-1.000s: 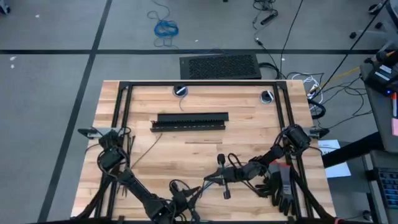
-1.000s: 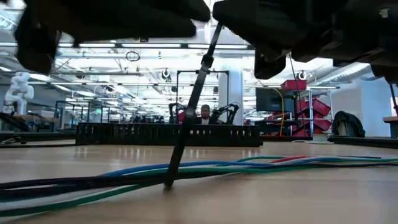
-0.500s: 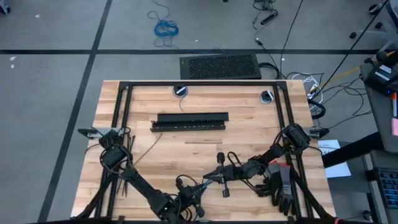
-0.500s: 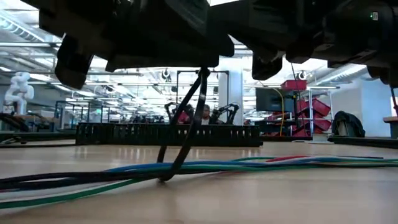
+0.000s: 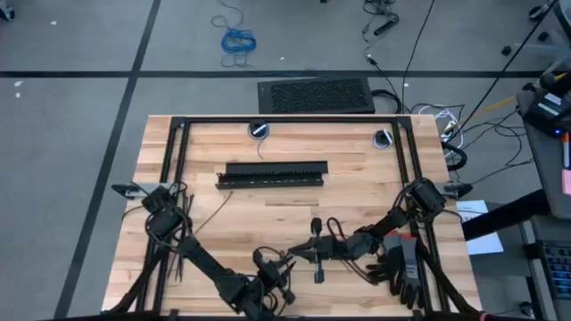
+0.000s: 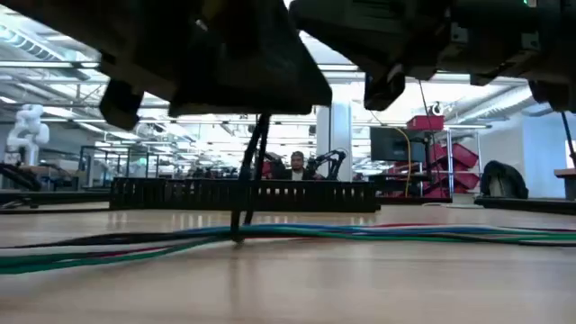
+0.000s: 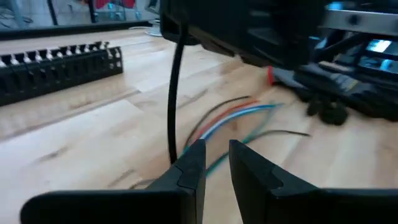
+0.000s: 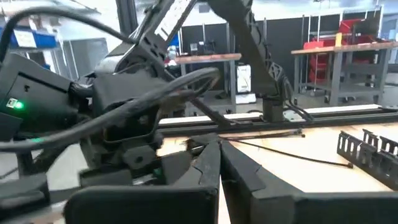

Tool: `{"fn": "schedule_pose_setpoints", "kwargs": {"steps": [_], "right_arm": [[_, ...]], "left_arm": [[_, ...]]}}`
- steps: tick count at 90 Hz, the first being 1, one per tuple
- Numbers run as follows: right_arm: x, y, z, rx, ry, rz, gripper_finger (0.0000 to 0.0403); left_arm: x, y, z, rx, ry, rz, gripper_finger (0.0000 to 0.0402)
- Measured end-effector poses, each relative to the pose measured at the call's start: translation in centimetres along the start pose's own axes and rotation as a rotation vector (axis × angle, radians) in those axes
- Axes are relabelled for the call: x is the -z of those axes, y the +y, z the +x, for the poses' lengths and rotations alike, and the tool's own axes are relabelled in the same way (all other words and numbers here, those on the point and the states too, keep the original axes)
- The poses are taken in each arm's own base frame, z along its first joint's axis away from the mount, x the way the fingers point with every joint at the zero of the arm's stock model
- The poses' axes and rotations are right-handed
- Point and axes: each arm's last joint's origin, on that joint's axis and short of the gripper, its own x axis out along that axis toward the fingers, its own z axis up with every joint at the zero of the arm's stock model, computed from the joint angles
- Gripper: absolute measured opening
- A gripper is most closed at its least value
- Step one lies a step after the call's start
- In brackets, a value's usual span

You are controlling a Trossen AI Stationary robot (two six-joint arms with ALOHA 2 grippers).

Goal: Ziptie cables
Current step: Wrap the cable wires with zip tie

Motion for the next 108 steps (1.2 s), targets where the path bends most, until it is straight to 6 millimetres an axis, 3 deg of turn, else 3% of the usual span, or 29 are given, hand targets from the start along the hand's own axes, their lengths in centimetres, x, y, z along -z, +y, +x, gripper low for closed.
{"fn": "schedule_pose_setpoints", "kwargs": {"steps": [14, 29, 42, 74, 108], "right_arm": [[0.1, 0.8, 0.3, 0.111, 0.03, 0.003, 0.0], [0.6, 1.0, -0.2, 0.2, 0.072, -0.009, 0.0], [0.9, 1.0, -0.2, 0.206, 0.093, -0.012, 0.0], [0.5, 1.0, -0.2, 0.189, 0.061, -0.052, 0.0], [0.5, 1.1, -0.2, 0.177, 0.061, -0.042, 0.0]], "left_arm": [[0.0, 0.5, 0.5, -0.03, 0.001, 0.03, 0.0045], [0.6, 1.4, -0.3, -0.049, 0.02, 0.013, 0.0004], [0.9, 1.8, -0.6, -0.063, 0.027, -0.021, 0.0002], [0.8, 3.1, 1.1, -0.121, 0.131, 0.007, 0.0001], [1.0, 2.4, -0.3, -0.078, 0.124, -0.005, 0.0004]]}}
